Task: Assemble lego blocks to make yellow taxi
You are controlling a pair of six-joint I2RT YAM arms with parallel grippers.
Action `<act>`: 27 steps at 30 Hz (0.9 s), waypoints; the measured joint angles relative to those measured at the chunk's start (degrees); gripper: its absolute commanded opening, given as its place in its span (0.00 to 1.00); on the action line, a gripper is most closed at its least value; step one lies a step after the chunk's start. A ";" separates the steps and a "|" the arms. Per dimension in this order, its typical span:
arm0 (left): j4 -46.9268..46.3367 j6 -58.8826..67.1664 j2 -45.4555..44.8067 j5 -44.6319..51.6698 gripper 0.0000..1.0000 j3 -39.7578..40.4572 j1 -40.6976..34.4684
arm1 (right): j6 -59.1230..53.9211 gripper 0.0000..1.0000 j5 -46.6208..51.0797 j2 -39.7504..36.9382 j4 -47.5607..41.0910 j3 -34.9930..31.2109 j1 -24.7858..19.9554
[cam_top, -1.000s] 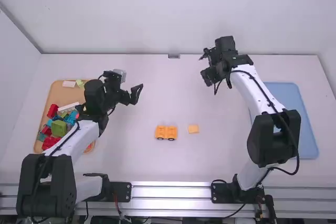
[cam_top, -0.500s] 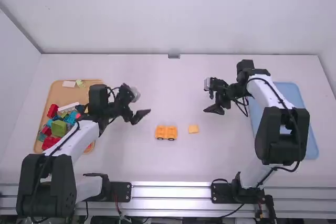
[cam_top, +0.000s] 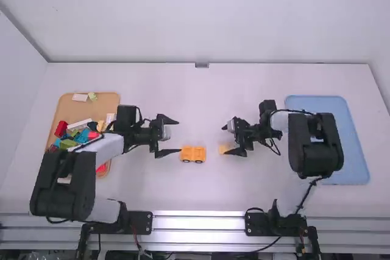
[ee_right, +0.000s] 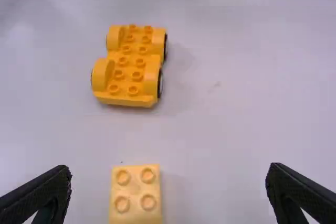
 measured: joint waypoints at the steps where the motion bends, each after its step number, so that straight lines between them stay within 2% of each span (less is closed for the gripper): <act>1: 1.38 0.04 0.96 0.63 0.99 0.00 -0.46 | 0.24 0.99 -0.07 1.31 0.35 0.04 0.28; 4: 6.05 -1.11 3.85 1.75 0.99 0.00 -2.73 | -0.50 0.89 -0.37 4.87 -2.10 0.46 0.68; 5: 6.05 -1.11 3.85 1.75 0.99 0.00 -2.73 | -0.50 0.89 -0.37 4.87 -2.10 0.46 0.68; 7: 6.60 -2.86 4.13 0.74 0.99 0.00 -4.15 | -3.28 0.78 -0.42 5.99 -4.17 0.81 0.68; 9: 6.38 -3.45 4.15 -0.13 0.99 0.00 -4.81 | -4.70 0.74 -0.33 6.08 -3.91 0.81 0.52; 16: 5.70 -4.70 4.15 -2.56 0.99 0.00 -6.16 | -1.55 0.66 1.70 6.08 6.45 -1.09 -0.61; 19: 5.42 -4.70 4.13 -3.10 0.99 0.00 -6.19 | 0.92 0.59 1.77 6.08 10.67 -3.56 -0.33; 22: 4.66 -4.70 4.15 -3.28 0.99 -0.02 -6.19 | 1.97 0.46 0.66 6.08 12.50 -5.03 -0.48; 27: 3.43 -4.57 4.15 -4.24 0.99 0.00 -6.19 | 2.58 0.40 -0.04 6.08 9.20 -5.07 -1.18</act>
